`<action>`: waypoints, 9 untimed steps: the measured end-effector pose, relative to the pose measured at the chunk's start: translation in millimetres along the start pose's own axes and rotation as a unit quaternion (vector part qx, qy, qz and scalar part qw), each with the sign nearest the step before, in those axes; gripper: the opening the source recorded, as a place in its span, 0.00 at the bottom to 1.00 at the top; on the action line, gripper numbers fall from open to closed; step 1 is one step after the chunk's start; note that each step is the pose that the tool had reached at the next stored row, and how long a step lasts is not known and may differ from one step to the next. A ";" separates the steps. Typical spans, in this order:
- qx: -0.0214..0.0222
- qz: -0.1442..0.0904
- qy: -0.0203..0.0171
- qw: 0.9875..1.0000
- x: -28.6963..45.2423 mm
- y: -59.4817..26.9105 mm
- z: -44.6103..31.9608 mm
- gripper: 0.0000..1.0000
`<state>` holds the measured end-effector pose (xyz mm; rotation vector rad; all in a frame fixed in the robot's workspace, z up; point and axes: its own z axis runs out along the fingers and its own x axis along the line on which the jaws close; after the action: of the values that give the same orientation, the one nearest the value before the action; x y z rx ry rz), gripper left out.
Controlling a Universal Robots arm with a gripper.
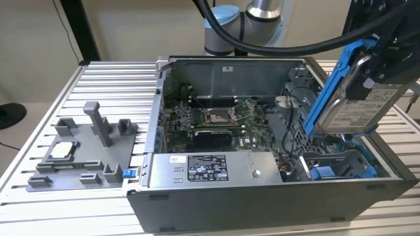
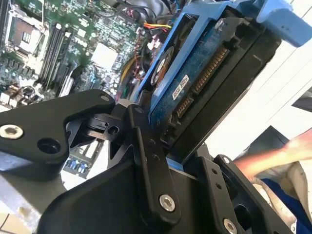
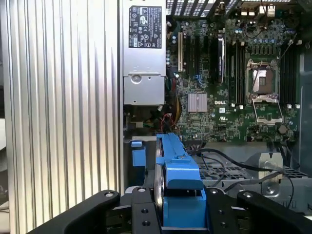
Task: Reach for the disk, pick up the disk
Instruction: 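Pick up the disk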
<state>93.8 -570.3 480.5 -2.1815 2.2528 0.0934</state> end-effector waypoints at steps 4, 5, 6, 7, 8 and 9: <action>0.000 0.000 -0.001 1.000 7.2 -0.3 0.0 0.00; 0.000 0.000 -0.001 1.000 9.2 -0.3 0.0 0.00; 0.000 0.000 -0.001 1.000 11.2 -0.4 0.0 0.00; 0.000 0.000 -0.001 1.000 13.1 -0.5 0.0 0.00; 0.000 0.000 -0.001 1.000 14.9 -0.5 -0.1 0.00; 0.000 0.000 -0.001 1.000 16.6 -0.6 -0.2 0.00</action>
<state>93.8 -586.9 479.9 -2.1801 2.2512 0.0967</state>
